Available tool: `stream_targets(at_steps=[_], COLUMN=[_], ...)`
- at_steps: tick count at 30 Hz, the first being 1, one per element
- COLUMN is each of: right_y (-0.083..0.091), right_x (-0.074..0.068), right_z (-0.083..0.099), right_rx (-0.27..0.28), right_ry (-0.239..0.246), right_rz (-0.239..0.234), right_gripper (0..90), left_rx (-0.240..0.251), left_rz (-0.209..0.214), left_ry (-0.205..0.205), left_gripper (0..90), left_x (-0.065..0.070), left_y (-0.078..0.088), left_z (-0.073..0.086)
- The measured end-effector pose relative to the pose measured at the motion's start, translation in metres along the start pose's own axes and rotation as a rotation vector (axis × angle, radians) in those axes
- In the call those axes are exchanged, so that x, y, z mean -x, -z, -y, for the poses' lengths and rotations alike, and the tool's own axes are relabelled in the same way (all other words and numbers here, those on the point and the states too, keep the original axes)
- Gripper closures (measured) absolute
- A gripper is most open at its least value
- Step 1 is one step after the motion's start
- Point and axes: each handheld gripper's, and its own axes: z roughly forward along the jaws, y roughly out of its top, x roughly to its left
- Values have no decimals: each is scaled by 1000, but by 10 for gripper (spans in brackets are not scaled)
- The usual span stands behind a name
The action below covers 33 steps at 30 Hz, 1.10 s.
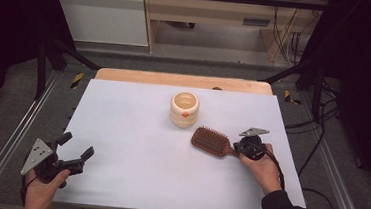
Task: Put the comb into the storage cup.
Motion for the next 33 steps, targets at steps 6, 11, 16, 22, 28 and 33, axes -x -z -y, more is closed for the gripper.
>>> stream_targets(at_steps=[6, 11, 16, 22, 28, 33], right_y=[5, 10, 11, 12, 11, 18], right_x=[-6, -12, -14, -18, -18, -17], right_z=[4, 5, 6, 7, 7, 7], right_rx=[-8, -12, -13, -13, -4, 28], right_ry=[2, 7, -2, -7, -14, -36], right_rz=[-17, -33, -45, -61, -63, -65], right_gripper=[900, 900, 900, 900, 900, 900], left_rx=[0, -1, 0, 0, 0, -1], left_rz=[-2, -2, -1, 0, -2, -1], left_ry=[1, 0, 0, -1, 0, -1], left_gripper=[36, 36, 36, 36, 36, 36], left_x=[0, 0, 0, 0, 0, 0], left_y=[0, 0, 0, 0, 1, 0], left_z=[0, 0, 0, 0, 0, 0])
